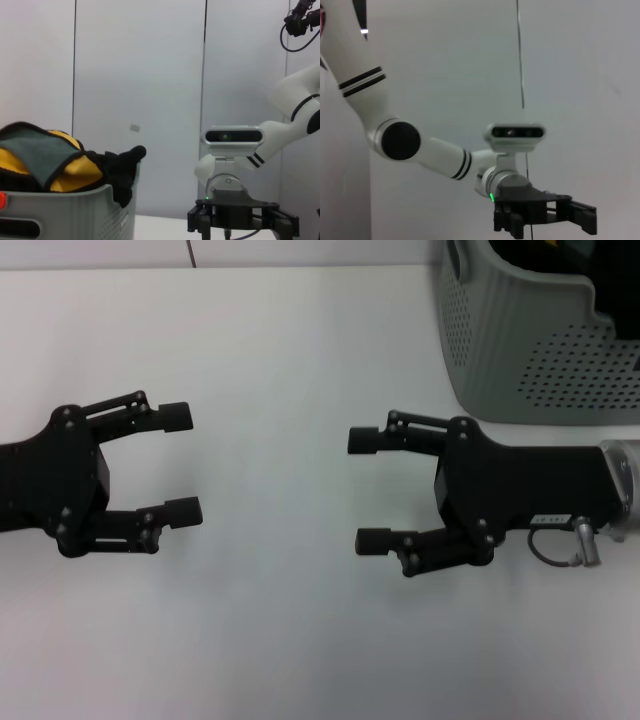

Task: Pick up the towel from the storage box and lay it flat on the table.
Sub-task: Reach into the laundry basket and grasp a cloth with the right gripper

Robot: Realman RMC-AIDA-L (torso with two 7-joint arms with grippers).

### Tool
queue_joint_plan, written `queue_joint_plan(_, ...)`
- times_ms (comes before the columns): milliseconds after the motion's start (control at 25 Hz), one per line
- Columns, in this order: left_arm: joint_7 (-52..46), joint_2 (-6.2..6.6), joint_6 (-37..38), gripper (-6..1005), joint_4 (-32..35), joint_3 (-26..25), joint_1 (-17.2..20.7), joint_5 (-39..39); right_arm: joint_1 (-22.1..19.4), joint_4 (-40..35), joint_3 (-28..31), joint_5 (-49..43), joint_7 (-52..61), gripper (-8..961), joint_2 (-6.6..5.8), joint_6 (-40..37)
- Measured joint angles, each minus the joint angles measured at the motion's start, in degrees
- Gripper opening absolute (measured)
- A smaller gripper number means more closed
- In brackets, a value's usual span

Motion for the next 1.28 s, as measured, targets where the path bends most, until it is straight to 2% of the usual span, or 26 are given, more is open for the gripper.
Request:
queue_joint_plan(120, 2.7, -0.34, 0.0, 875, -1.7, -1.0, 0.6, 0.1, -0.3, -0.4, 1.2, -0.7, 0.0, 862, -0.16, -0.2)
queue_joint_plan(440, 2.3, -0.45, -0.4, 874, -1.9, -1.1, 0.8, 0.2, 0.1, -0.8, 1.7, -0.8, 0.6, 858, -0.43, -0.2)
queue_joint_plan(560, 1.8, -0.50, -1.1, 874, -1.9, -1.6, 0.6, 0.0, 0.0, -1.5, 4.1, -0.9, 3.7, 857, -0.59, 0.0)
queue_joint_plan(600, 1.4, -0.52, -1.2, 874, -1.9, -2.1, 0.6, -0.1, 0.0, -2.4, 5.5, -1.0, 5.8, 856, -1.05, 0.0)
queue_joint_plan(680, 0.1, -0.59, -1.5, 874, -1.9, -4.6, 0.3, -0.2, -1.0, -6.8, 8.6, -1.2, 11.4, 855, -3.14, -1.2)
queue_joint_plan(720, -0.4, -0.67, -1.6, 874, -1.9, -6.0, 0.2, -0.2, -2.1, -10.6, 10.9, -1.3, 14.1, 855, -4.82, -2.4)
queue_joint_plan(800, -0.9, -0.80, -2.3, 874, -1.9, -8.2, 0.1, -0.2, -4.6, -19.1, 17.2, -2.5, 18.5, 854, -7.18, -2.3)
queue_joint_plan(840, -1.0, -0.91, -2.8, 874, -1.9, -8.9, 0.0, -0.2, -5.8, -23.0, 20.5, -3.8, 20.8, 853, -7.73, -1.0)
queue_joint_plan(880, -1.0, -1.02, -3.1, 874, -1.9, -9.2, 0.0, -0.2, -7.3, -28.9, 25.9, -6.3, 24.2, 853, -8.31, 1.5)
queue_joint_plan(920, -0.9, -1.19, -3.4, 874, -1.8, -9.5, -0.1, -0.2, -8.5, -34.0, 31.1, -9.3, 27.9, 838, -8.31, 4.5)
queue_joint_plan(1040, -0.4, -1.81, -3.9, 873, -1.7, -9.8, -0.2, 0.1, -10.0, -48.4, 46.0, -26.1, 40.3, 794, -6.63, 13.2)
queue_joint_plan(1120, -0.2, -2.44, -4.9, 873, -1.9, -9.9, -0.2, 0.2, -9.1, -56.2, 53.0, -40.2, 50.5, 765, -5.83, 16.8)
queue_joint_plan(1200, 0.1, -3.14, -5.8, 873, -1.9, -9.9, 0.3, 0.2, -6.6, -62.8, 58.2, -54.7, 61.7, 735, -5.64, 18.0)
queue_joint_plan(1280, 0.9, -3.75, -6.3, 873, -2.3, -9.9, 1.1, 0.3, -3.6, -66.7, 61.0, -65.6, 70.6, 706, -5.82, 17.3)
